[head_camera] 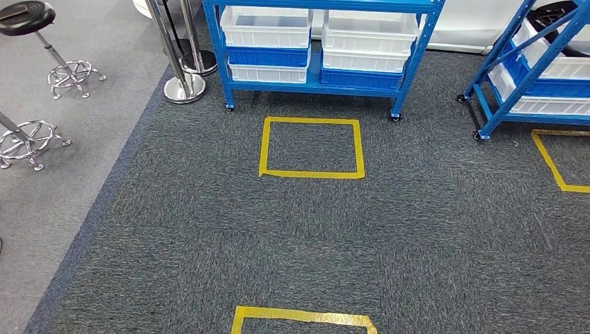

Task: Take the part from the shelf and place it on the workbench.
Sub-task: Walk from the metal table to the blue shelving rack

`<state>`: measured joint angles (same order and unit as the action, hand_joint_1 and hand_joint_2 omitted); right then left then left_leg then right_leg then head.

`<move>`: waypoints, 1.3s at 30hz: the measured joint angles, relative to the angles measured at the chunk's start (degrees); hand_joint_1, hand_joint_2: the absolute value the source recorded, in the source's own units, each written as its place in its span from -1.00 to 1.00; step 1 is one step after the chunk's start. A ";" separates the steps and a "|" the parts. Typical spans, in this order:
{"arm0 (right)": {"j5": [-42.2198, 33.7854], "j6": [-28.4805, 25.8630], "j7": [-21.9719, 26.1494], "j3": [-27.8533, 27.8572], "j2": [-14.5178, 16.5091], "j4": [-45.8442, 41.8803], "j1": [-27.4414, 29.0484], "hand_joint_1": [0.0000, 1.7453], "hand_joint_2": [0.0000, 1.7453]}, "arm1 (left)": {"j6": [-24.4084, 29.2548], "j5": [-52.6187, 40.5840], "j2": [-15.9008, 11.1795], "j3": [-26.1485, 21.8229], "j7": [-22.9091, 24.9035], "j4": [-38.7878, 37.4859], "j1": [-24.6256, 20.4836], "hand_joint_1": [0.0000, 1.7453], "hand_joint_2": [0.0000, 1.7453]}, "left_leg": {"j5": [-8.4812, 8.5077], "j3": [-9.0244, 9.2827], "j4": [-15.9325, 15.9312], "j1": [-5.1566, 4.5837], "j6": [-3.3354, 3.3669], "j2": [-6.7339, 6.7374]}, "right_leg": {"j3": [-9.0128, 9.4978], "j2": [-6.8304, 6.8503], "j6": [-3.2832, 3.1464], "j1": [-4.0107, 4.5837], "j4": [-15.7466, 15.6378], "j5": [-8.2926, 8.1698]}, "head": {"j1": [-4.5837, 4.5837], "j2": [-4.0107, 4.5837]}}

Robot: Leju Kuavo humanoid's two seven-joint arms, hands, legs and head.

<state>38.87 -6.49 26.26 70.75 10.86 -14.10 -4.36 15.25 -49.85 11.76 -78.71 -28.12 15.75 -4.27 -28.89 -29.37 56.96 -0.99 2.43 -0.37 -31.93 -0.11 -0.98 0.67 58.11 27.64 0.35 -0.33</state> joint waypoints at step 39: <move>3.61 8.67 -1.66 -1.05 0.22 0.24 0.32 -1.00 1.00 | -3.23 -4.44 -1.86 2.57 4.03 0.03 0.83 -1.00 1.00 | 0.00 0.00 0.00 -0.01 0.00 0.00 | 0.00 0.00 0.00 -0.01 0.00 0.00 | 0.00 0.00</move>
<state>42.48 2.18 24.60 69.70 11.08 -13.86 -4.04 12.02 -54.29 9.90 -76.14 -24.09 15.78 -3.44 -28.89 -29.37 56.96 -1.00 2.43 -0.37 -31.93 -0.11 -0.98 0.66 58.11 27.64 0.35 -0.33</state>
